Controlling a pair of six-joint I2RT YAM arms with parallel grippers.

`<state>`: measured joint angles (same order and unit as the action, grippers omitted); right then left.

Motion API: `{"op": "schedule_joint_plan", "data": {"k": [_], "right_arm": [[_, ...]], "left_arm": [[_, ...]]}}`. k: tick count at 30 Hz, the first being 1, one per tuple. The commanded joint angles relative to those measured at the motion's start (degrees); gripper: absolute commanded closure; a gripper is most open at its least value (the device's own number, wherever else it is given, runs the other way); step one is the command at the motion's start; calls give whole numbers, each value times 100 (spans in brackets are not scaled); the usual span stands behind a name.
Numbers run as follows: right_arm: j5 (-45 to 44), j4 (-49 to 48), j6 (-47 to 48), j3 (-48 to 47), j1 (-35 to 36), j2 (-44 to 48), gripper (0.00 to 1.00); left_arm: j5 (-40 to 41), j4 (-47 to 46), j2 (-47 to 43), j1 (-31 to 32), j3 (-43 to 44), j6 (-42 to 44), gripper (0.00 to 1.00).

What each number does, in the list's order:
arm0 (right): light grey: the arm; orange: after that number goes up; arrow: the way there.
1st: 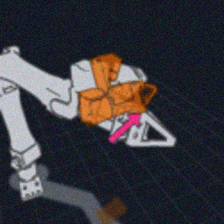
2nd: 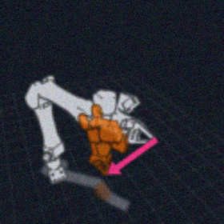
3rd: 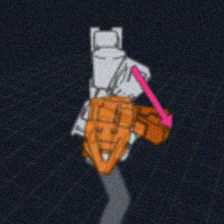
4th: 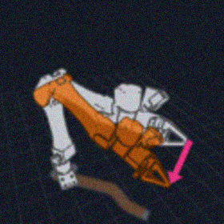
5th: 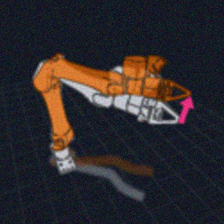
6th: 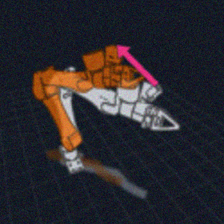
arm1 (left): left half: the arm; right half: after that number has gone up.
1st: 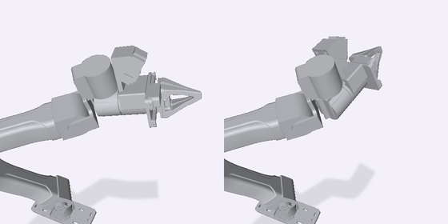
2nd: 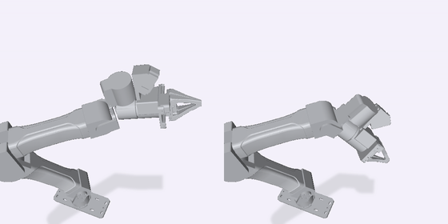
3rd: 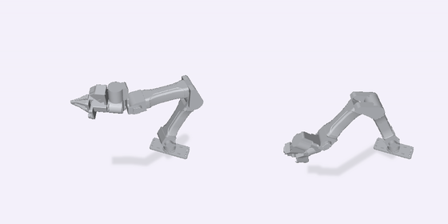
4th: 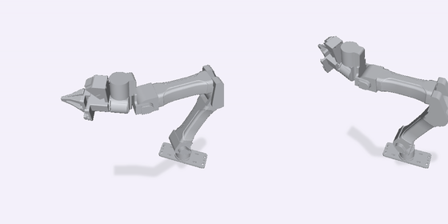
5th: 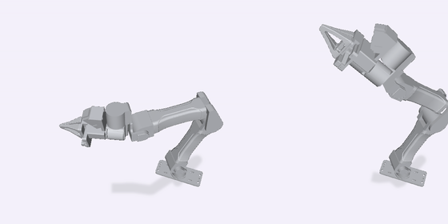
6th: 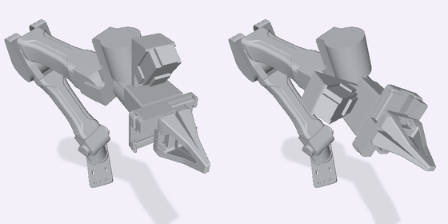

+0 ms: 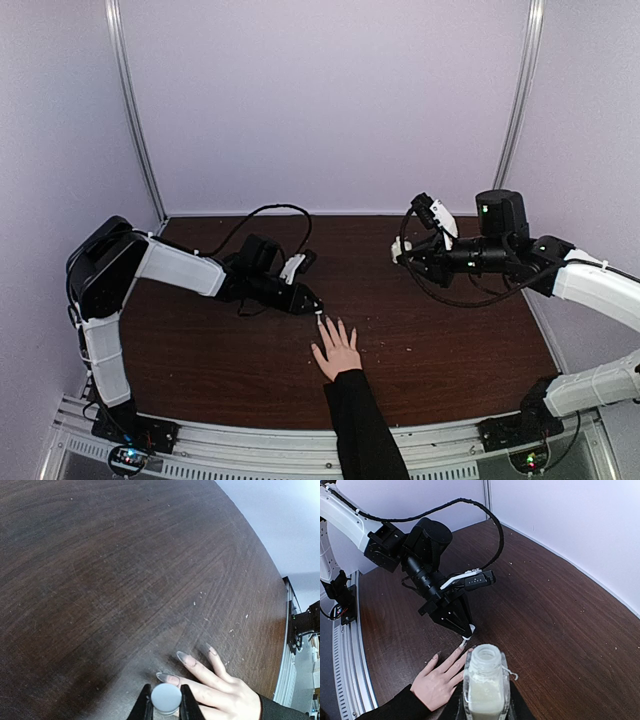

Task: Paint the nails
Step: Paint the nail with the hand.

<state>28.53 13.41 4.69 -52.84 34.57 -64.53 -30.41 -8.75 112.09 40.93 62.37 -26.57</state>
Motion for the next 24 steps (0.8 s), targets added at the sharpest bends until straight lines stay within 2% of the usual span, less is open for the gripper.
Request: {"op": "schedule_joint_plan", "data": {"k": [1,24], "right_arm": [[-12,-190,-30,72,-47,114,100],[-58,-158,-21,72,-52,165,100]], "left_arm": [[102,-30,102,27,174,134,100],[409,174,-92,25,220,246,100]]}}
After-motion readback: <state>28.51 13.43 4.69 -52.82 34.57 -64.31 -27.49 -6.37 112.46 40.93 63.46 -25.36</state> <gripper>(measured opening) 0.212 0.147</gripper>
